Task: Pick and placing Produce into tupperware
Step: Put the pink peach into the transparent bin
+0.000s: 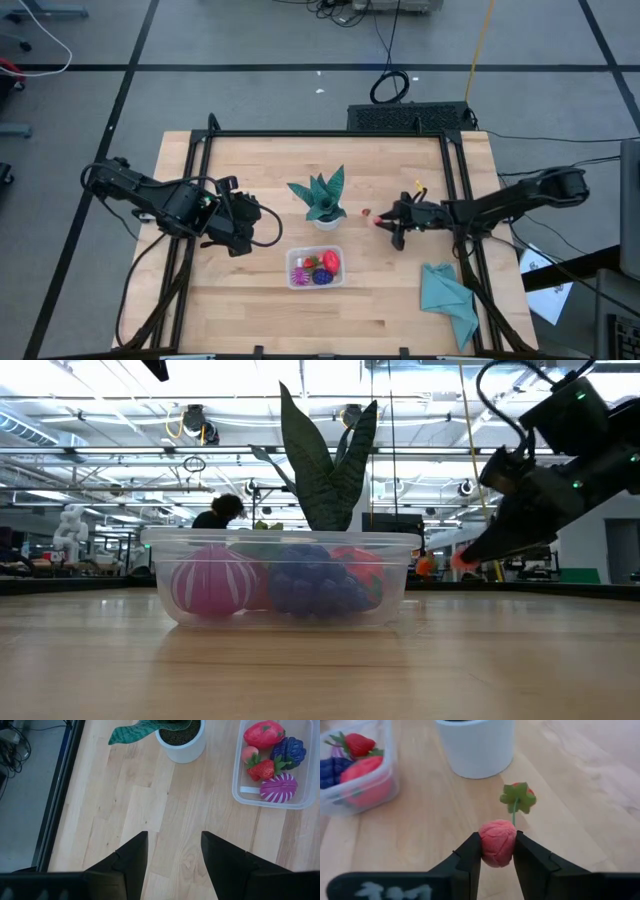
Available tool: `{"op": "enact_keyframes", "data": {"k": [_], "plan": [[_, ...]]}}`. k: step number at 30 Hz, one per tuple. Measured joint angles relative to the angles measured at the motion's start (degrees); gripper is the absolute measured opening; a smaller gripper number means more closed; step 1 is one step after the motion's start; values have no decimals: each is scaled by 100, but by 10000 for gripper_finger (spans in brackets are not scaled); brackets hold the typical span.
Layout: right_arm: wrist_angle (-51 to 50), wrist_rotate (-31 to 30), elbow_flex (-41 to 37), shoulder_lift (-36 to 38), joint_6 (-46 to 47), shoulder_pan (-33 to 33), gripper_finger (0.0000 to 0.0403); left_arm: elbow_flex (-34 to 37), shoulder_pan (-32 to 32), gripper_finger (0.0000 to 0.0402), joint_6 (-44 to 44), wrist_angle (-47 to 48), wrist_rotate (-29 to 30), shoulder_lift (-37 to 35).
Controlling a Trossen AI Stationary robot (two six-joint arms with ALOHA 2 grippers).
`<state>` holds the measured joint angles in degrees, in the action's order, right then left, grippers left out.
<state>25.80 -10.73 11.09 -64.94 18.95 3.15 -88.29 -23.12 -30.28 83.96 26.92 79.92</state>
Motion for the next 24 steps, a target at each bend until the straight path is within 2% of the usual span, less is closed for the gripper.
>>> {"op": "enact_keyframes", "data": {"k": [9,14,24], "plan": [[-432,-315,0,677,280,524,91,0,-1,186,0,0,-2,0],[-504,-572,0,705,357,781,91,0,1,186,-5,-2,0,0],[-511,-617,0,705,815,1246,91,0,0,186,-22,-2,0,0]]}}
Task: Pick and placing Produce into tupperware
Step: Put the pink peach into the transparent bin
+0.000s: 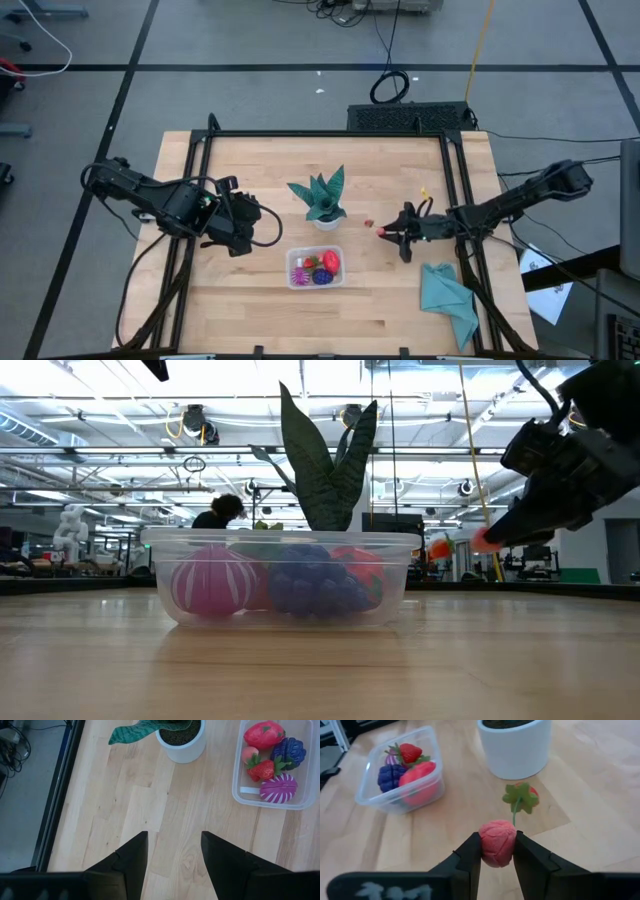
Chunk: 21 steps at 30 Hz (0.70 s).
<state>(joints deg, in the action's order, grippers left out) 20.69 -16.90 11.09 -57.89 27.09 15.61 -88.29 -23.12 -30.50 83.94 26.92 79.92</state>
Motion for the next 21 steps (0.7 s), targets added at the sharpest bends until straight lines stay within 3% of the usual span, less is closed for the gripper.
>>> {"op": "enact_keyframes", "data": {"k": [21], "plan": [[-385,-176,2,-4,1521,1020,91,0,0,186,0,-2,0,0]]}}
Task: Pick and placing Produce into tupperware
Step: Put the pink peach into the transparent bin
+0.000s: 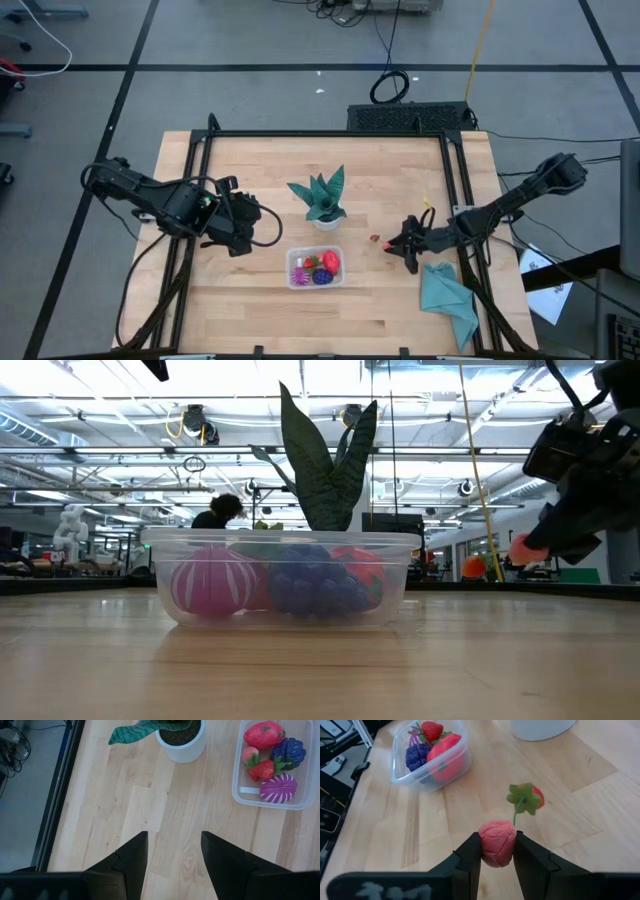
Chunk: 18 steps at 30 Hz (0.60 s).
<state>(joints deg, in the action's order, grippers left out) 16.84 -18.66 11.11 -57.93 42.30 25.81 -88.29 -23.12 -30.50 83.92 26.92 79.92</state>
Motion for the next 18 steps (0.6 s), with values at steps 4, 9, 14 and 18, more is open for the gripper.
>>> {"op": "enact_keyframes", "data": {"k": [4,9,14,18], "plan": [[-2,-62,0,0,103,98,91,0,0,186,0,0,0,0],[-58,-79,0,-35,306,137,91,0,-1,186,0,0,0,0],[-68,-77,2,-263,383,137,91,0,1,186,1,0,0,-1],[-48,-29,2,-479,565,137,91,0,1,186,0,0,0,0]]}}
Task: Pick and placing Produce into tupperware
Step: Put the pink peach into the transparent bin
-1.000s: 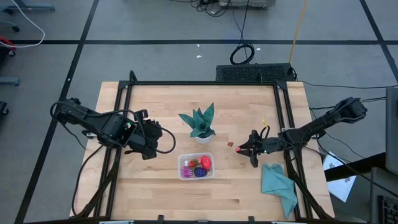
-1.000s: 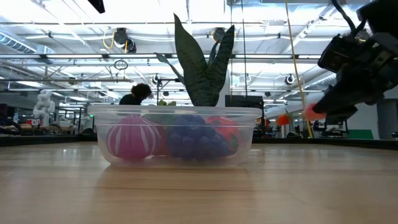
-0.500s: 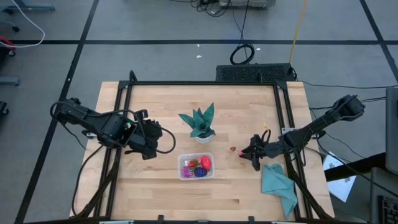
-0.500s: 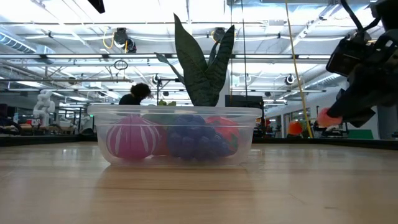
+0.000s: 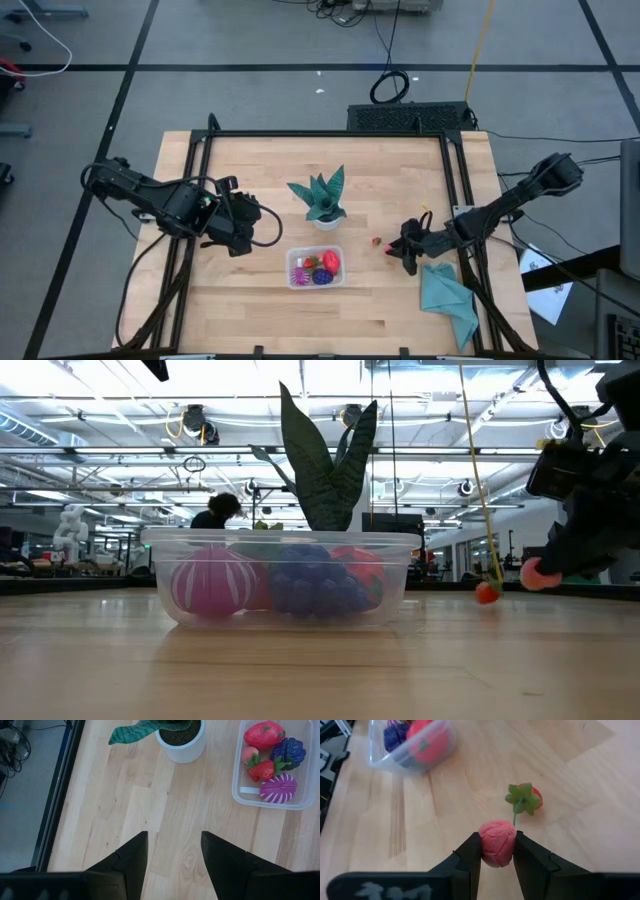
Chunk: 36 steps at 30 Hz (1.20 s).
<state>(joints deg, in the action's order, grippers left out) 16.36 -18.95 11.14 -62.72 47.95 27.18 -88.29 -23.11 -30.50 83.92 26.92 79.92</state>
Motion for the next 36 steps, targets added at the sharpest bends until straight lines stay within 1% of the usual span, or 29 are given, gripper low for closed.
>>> {"op": "enact_keyframes", "data": {"k": [7,13,21,29,36], "plan": [[56,209,0,-206,238,0,91,0,-2,186,1,0,0,0],[454,420,0,-382,263,-2,92,0,-2,186,2,0,0,0],[442,692,0,-607,839,86,121,0,0,186,20,0,0,0],[639,695,2,-749,858,266,104,0,-1,186,20,0,0,-1],[1335,694,2,-743,587,297,99,0,-1,186,20,-2,0,0]]}}
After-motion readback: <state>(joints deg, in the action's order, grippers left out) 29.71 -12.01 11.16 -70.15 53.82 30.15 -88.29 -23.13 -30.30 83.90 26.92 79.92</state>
